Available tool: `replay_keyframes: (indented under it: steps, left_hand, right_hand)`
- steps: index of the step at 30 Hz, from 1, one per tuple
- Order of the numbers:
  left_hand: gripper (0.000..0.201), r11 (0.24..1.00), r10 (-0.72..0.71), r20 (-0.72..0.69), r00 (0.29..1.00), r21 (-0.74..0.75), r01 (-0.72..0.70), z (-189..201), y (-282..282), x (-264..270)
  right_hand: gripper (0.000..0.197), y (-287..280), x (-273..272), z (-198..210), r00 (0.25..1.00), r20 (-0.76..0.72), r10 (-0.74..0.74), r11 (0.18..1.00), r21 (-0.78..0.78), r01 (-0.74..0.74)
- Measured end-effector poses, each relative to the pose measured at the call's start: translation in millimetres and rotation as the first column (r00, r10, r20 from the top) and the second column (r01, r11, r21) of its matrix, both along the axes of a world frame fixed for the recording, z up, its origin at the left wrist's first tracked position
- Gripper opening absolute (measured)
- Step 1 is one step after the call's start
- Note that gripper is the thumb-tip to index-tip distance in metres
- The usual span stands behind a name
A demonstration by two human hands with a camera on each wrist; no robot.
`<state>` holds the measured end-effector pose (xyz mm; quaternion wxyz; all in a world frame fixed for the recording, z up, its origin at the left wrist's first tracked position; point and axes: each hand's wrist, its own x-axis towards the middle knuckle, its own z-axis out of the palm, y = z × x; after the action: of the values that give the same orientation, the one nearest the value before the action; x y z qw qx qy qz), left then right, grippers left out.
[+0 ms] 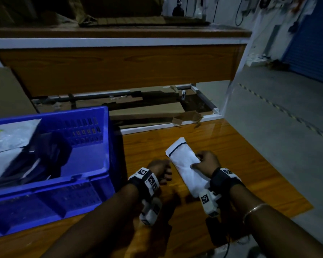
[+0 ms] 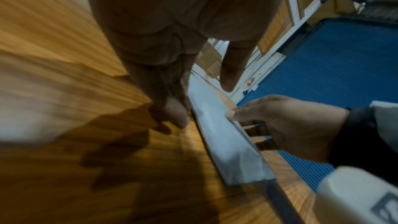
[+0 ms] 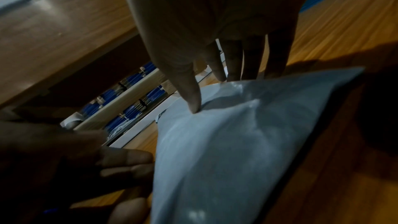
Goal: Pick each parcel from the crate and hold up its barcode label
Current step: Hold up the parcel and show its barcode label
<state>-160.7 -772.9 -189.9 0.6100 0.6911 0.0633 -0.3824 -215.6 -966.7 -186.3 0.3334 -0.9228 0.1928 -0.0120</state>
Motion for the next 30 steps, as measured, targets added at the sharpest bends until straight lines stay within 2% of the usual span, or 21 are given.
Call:
replay_keyframes:
  steps: [2,4,7,9,12,13,15,17,19,20,22,25,28,30]
  left_hand:
    - [0.047,0.995,0.092,-0.041,0.995,-0.027,-0.093,2.3,9.9,11.9]
    - [0.058,0.986,0.16,-0.086,0.983,-0.035,-0.164,2.4,21.5,21.7]
    - [0.068,0.97,0.233,-0.144,0.962,-0.039,-0.241,7.5,36.6,25.4]
    - [0.062,0.982,0.188,-0.124,0.974,0.033,-0.186,10.8,41.8,23.9]
    - [0.02,0.986,0.053,-0.049,0.997,0.159,-0.045,8.5,50.7,13.1]
    - [0.015,0.982,0.005,-0.045,0.999,0.191,0.004,4.2,53.6,9.3]
    - [0.032,0.965,-0.063,-0.023,0.998,0.254,0.067,-2.6,58.8,6.5]
    - [0.054,0.881,-0.203,0.008,0.979,0.438,0.179,-7.5,58.1,7.0]
    - [0.091,0.713,-0.347,0.035,0.937,0.659,0.239,-19.5,57.7,10.0]
    - [0.1,0.654,-0.391,0.033,0.92,0.713,0.252,-21.1,58.5,8.9]
    - [0.101,0.587,-0.446,0.03,0.894,0.764,0.268,-18.7,59.7,2.6]
    - [0.095,0.574,-0.471,0.039,0.881,0.772,0.273,-15.9,61.7,-2.4]
    - [0.083,0.604,-0.479,0.091,0.873,0.755,0.253,-17.8,60.3,-0.1]
    - [0.079,0.591,-0.5,0.119,0.858,0.771,0.237,-18.2,60.6,-2.9]
  right_hand:
    - [0.037,7.7,-2.5,14.1,0.99,0.058,0.128,0.988,-0.098,-0.122]
    - [0.037,16.4,-5.9,21.7,0.964,0.077,0.254,0.948,-0.22,-0.232]
    - [0.037,31.8,-13.2,22.6,0.921,-0.012,0.389,0.866,-0.337,-0.37]
    - [0.042,38.9,-20.7,15.5,0.892,-0.081,0.445,0.83,-0.338,-0.444]
    - [0.049,42.3,-31.9,2.8,0.847,-0.144,0.512,0.78,-0.334,-0.529]
    - [0.05,42.6,-35.4,-0.6,0.83,-0.168,0.533,0.761,-0.334,-0.556]
    - [0.05,41.5,-41.8,-6.5,0.792,-0.233,0.565,0.725,-0.319,-0.611]
    - [0.05,38.0,-47.9,-10.5,0.759,-0.286,0.584,0.704,-0.287,-0.65]
    - [0.043,35.0,-53.3,-13.6,0.776,-0.27,0.57,0.735,-0.253,-0.629]
    - [0.038,33.6,-55.3,-14.3,0.806,-0.237,0.542,0.771,-0.24,-0.589]
    - [0.027,29.3,-57.9,-13.8,0.886,-0.145,0.441,0.859,-0.218,-0.463]
    - [0.027,17.9,-60.1,-13.6,0.96,-0.092,0.266,0.932,-0.229,-0.28]
    - [0.045,3.7,-60.5,-18.8,0.98,-0.135,0.148,0.955,-0.237,-0.177]
    - [0.06,-1.5,-61.0,-22.9,0.98,-0.186,0.075,0.975,-0.193,-0.111]
